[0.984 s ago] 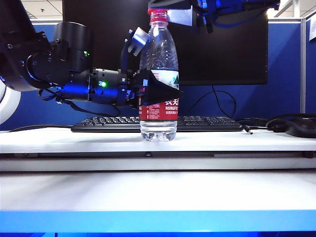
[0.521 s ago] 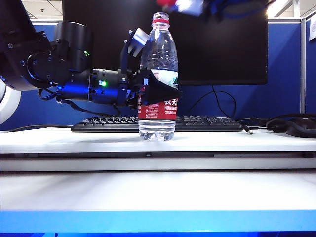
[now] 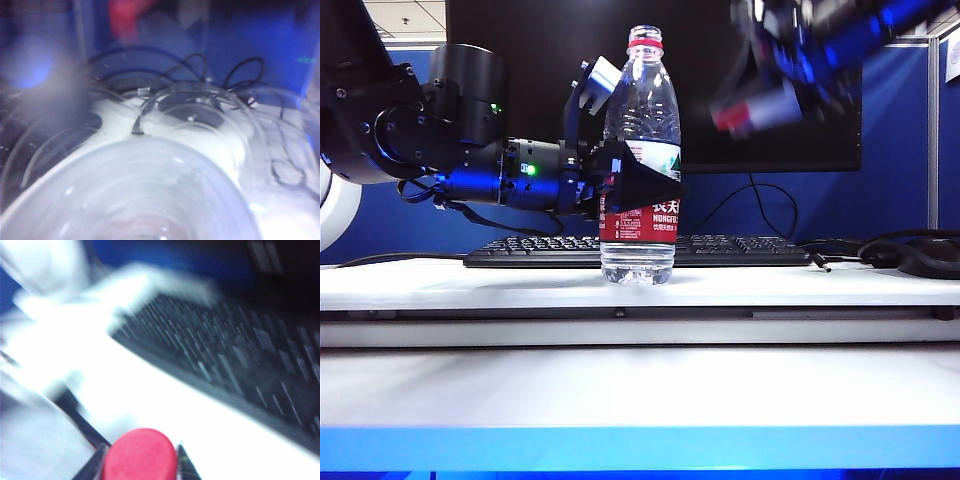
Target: Unscrew the cap from the plastic bottle on the table.
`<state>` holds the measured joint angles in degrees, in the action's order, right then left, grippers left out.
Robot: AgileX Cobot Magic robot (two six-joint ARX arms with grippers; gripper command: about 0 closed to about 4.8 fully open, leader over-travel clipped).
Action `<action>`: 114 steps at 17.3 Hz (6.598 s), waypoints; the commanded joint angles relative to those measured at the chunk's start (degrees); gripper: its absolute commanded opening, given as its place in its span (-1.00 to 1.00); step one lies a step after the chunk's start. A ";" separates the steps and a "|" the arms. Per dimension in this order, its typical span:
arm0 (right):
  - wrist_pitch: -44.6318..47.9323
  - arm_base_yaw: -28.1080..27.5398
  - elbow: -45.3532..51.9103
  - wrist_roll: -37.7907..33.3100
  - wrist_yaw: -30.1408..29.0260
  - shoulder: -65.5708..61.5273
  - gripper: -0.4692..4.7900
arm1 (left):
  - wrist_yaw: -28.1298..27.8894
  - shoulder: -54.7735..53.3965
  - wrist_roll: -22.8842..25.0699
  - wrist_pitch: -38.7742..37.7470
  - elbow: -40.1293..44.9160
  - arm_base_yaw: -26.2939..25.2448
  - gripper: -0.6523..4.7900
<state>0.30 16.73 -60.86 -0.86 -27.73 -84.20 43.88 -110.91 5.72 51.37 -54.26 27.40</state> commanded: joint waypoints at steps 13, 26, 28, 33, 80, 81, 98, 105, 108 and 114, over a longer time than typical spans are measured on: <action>-4.13 -0.44 0.57 2.43 9.57 3.74 -0.01 | -0.22 0.00 0.02 -1.60 0.07 -0.04 0.10; -28.09 0.17 2.34 -1.68 2.56 35.15 -0.85 | -0.17 0.00 -0.15 -1.53 0.07 -0.04 0.11; -28.35 0.50 8.55 -2.34 6.93 45.57 -0.85 | -0.17 0.00 -0.15 -1.53 0.07 -0.04 0.11; -28.37 0.39 20.79 -2.34 12.68 67.17 -0.85 | -0.17 0.00 -0.15 -1.55 0.07 -0.04 0.11; -26.62 0.39 33.03 -3.91 10.84 84.06 -0.85 | -4.00 0.94 -0.42 -0.98 0.07 -0.11 1.00; -26.60 0.39 33.03 -4.09 10.84 84.04 -0.85 | -4.00 1.38 -0.39 -1.07 0.09 -0.11 1.00; -25.24 0.39 31.32 -6.71 8.04 84.06 -0.85 | -5.66 14.16 2.01 -11.45 0.13 -0.31 1.00; -25.24 0.39 31.34 -8.17 6.97 84.04 -0.85 | -8.15 14.19 2.01 -4.90 0.09 -0.96 1.00; -25.27 0.39 31.34 -8.17 7.02 84.04 -0.85 | -8.09 14.19 1.16 -2.45 0.07 -0.96 1.00; -25.31 0.39 31.36 -8.15 7.02 84.04 -0.85 | -7.65 14.32 -3.91 5.49 0.07 -0.96 1.00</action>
<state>-25.98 17.10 -29.32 -8.80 -20.62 -0.23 35.83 -96.97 3.05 55.02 -54.06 26.50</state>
